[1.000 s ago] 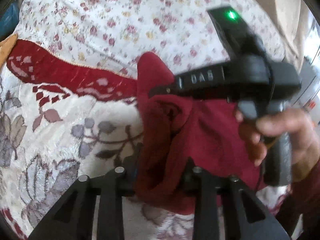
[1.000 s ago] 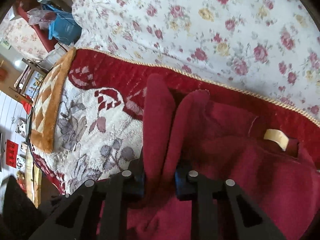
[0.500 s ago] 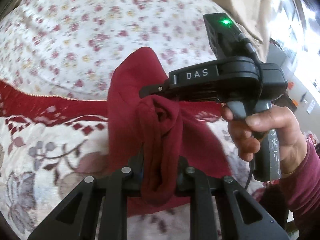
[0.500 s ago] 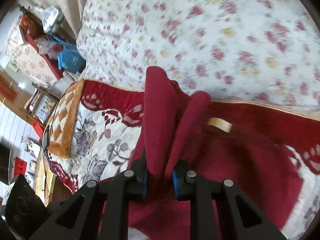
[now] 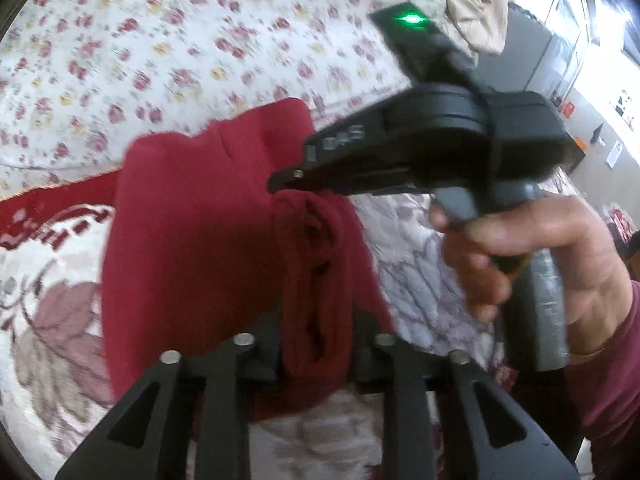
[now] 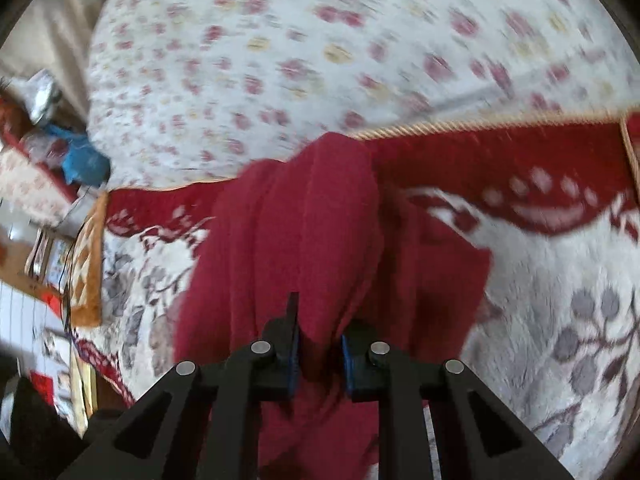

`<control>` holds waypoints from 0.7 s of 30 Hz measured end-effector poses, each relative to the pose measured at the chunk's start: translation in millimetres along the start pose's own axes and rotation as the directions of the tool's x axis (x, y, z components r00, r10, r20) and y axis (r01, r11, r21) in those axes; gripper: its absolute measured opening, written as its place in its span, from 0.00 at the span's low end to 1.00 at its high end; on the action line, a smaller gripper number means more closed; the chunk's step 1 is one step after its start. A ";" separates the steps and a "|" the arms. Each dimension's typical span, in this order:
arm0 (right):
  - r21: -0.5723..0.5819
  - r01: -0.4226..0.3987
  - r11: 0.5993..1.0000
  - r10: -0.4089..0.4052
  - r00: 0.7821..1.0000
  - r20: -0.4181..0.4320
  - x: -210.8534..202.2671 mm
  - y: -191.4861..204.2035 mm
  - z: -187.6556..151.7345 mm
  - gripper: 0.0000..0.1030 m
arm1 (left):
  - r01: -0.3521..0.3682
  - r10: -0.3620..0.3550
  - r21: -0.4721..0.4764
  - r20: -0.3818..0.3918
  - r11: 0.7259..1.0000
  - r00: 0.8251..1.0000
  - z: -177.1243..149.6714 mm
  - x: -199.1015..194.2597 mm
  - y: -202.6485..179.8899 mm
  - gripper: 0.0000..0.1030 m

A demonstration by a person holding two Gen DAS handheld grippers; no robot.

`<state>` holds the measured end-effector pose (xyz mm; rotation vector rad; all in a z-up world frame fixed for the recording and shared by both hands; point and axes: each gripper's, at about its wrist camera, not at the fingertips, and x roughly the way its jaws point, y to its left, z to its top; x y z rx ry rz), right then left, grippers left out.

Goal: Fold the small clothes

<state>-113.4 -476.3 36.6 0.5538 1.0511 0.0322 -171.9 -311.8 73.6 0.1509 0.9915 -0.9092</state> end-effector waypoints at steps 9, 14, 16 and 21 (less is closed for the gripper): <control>-0.025 0.067 0.997 -0.063 0.990 0.123 -52.9 17.6 -27.0 0.38 | -0.060 0.056 0.046 0.090 0.997 0.994 -7.8 -66.1 32.5 0.69; -0.180 0.074 0.981 -0.043 0.985 0.169 -61.3 65.1 -50.3 0.38 | -0.224 0.233 -0.095 0.097 0.970 0.968 -6.5 -55.3 86.3 0.69; -0.246 0.099 0.964 -0.060 0.985 0.162 -49.6 79.9 -55.7 0.38 | -0.214 0.224 -0.130 0.068 0.968 0.972 -10.3 -40.9 95.4 0.69; -0.303 0.279 0.911 -0.262 0.960 0.094 -24.0 68.2 -81.0 0.36 | -0.238 0.240 -0.075 0.013 0.968 0.971 -27.4 -14.5 88.9 0.69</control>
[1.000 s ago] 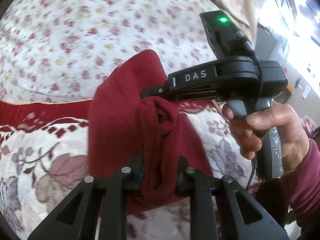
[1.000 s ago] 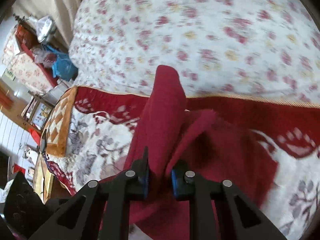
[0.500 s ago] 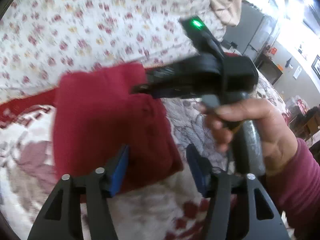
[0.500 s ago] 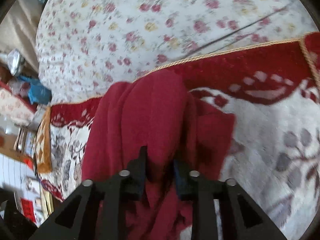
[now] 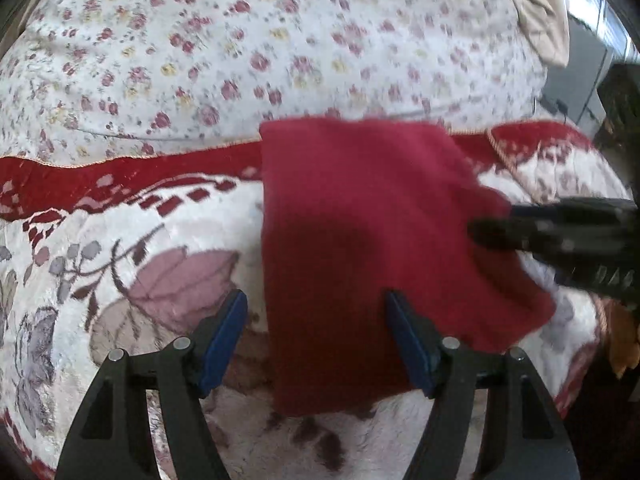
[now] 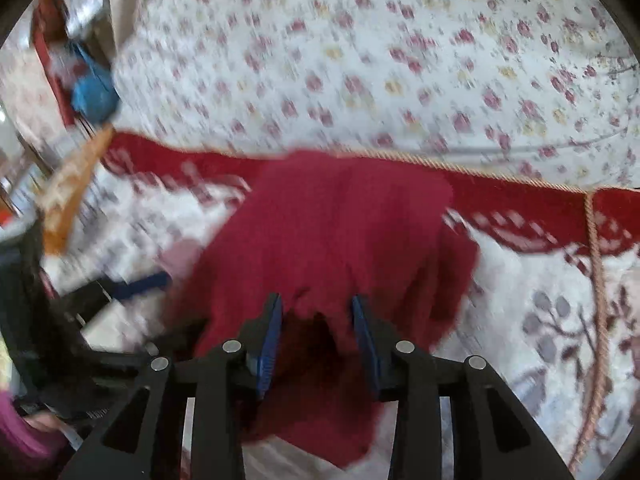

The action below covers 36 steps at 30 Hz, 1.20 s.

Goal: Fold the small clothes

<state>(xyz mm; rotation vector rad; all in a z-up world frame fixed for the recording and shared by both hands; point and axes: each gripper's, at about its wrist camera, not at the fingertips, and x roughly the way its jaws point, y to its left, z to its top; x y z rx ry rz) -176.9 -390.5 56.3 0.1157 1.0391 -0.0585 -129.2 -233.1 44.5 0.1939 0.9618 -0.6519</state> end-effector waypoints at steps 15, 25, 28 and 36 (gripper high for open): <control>0.262 -0.320 0.910 0.299 0.947 0.119 -29.1 -21.9 -38.6 0.71 | 0.008 -0.008 0.003 -0.011 1.000 1.000 -6.1 2.9 0.3 0.72; 0.228 -0.210 0.951 0.186 0.975 0.120 -10.9 -12.8 -34.0 0.14 | 0.009 -0.008 -0.025 0.040 1.000 0.999 -1.9 -11.2 7.2 0.72; 0.212 -0.139 0.967 0.115 0.986 0.124 -23.6 -20.0 -37.1 0.13 | 0.018 -0.016 -0.040 0.055 0.999 0.998 -0.5 -13.6 7.8 0.77; 0.339 -0.187 0.922 0.162 0.982 0.101 -24.4 -41.9 -44.6 0.42 | -0.019 0.020 -0.034 0.037 0.999 0.999 -1.5 -1.5 6.0 0.77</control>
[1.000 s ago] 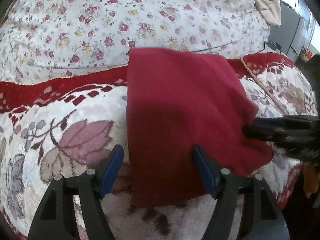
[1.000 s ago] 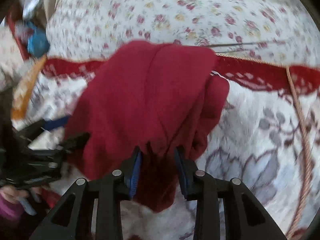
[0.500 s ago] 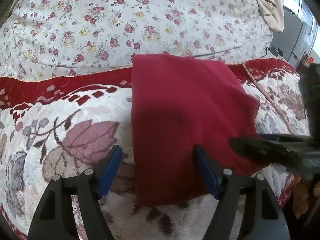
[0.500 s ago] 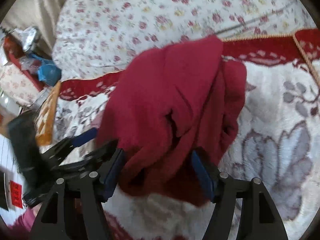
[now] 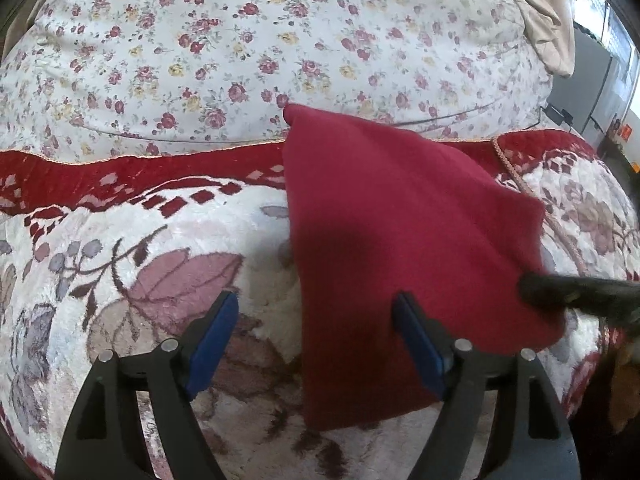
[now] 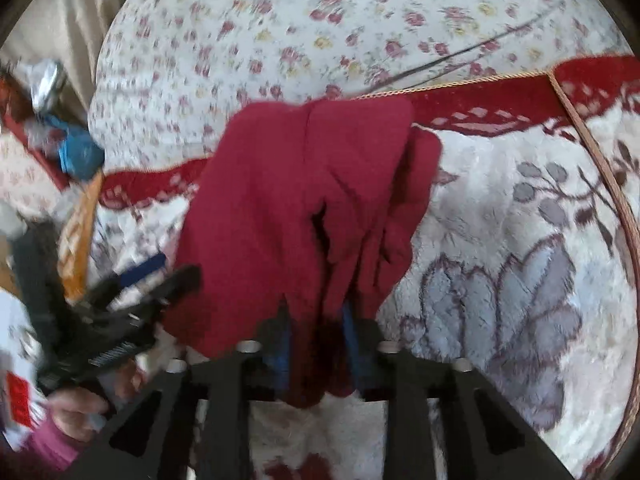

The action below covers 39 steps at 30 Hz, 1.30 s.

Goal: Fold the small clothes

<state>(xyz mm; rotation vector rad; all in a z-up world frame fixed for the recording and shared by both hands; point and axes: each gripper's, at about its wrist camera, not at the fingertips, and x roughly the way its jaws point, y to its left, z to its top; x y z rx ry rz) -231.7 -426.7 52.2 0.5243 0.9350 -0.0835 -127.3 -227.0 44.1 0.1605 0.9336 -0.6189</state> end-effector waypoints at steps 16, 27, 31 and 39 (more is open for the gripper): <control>-0.111 0.254 0.961 -0.242 0.964 0.110 38.3 13.7 43.5 0.26 | 0.006 -0.006 -0.002 -0.023 1.000 1.000 2.7 8.6 -1.2 0.80; -0.012 0.147 0.989 -0.143 0.978 0.151 12.8 4.2 58.4 0.51 | 0.022 -0.022 -0.034 -0.006 0.999 1.000 6.2 7.3 3.4 0.81; -0.073 0.183 0.980 -0.175 0.979 0.109 40.6 5.5 68.5 0.52 | 0.019 -0.019 -0.038 -0.007 0.999 1.000 6.8 9.9 4.0 0.83; -0.002 0.173 0.985 -0.173 0.983 0.066 49.6 -19.6 60.0 0.66 | 0.044 -0.044 -0.025 -0.025 0.999 0.999 6.3 14.6 -1.7 0.86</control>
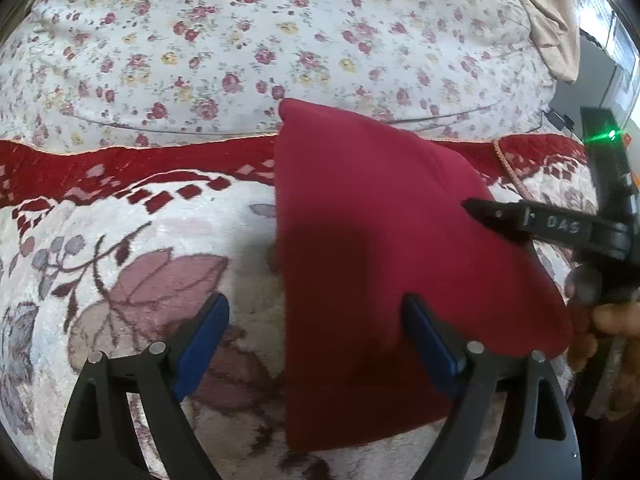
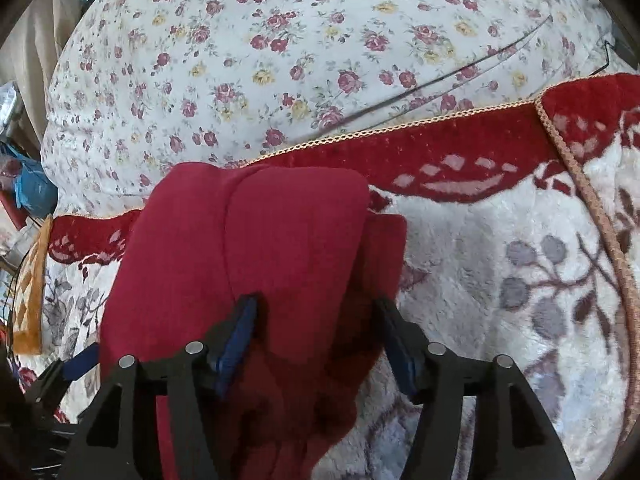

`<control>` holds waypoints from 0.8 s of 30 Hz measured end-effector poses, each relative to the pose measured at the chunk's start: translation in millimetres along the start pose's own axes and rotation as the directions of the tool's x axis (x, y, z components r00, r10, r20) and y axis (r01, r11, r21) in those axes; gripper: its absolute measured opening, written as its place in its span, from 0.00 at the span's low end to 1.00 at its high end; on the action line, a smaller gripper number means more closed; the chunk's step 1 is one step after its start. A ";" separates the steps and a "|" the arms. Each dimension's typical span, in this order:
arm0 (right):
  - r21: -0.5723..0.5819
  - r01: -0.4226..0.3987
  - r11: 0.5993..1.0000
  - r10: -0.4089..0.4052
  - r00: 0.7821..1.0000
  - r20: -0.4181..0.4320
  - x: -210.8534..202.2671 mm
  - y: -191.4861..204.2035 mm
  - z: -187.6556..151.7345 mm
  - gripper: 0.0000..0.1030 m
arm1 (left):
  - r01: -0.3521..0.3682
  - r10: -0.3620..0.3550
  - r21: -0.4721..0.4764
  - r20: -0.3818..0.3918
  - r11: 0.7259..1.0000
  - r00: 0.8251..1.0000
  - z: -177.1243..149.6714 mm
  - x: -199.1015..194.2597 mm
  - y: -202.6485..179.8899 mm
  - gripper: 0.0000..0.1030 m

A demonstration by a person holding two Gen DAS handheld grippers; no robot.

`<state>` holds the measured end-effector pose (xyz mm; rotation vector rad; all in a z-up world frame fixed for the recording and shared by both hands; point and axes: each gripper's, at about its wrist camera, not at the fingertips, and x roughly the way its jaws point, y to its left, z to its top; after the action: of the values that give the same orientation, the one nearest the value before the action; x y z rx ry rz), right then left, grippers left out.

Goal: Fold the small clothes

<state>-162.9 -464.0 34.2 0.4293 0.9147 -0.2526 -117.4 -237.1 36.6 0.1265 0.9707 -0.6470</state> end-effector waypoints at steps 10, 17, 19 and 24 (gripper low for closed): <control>-0.059 -0.018 0.998 0.016 0.999 -0.034 -6.7 15.8 -34.3 0.79 | 0.006 -0.006 -0.025 -0.005 1.000 1.000 -0.1 3.8 2.5 0.90; 0.021 -0.091 0.996 0.090 0.995 0.050 -18.9 2.4 -30.3 0.81 | -0.010 0.010 -0.010 0.003 1.000 1.000 2.2 0.0 3.4 0.93; 0.010 -0.072 0.997 0.071 0.992 0.101 -24.8 5.8 -28.5 0.81 | -0.009 0.009 -0.013 0.002 1.000 1.000 3.8 0.9 3.8 0.93; 0.023 -0.039 0.999 0.037 0.996 0.080 -14.0 3.2 -24.4 0.83 | -0.009 0.009 -0.017 -0.002 1.000 1.000 5.0 2.6 4.9 0.93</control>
<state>-187.2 -449.5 33.3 0.4557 0.8254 -0.2442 -110.0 -236.2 36.5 0.1159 0.9771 -0.6305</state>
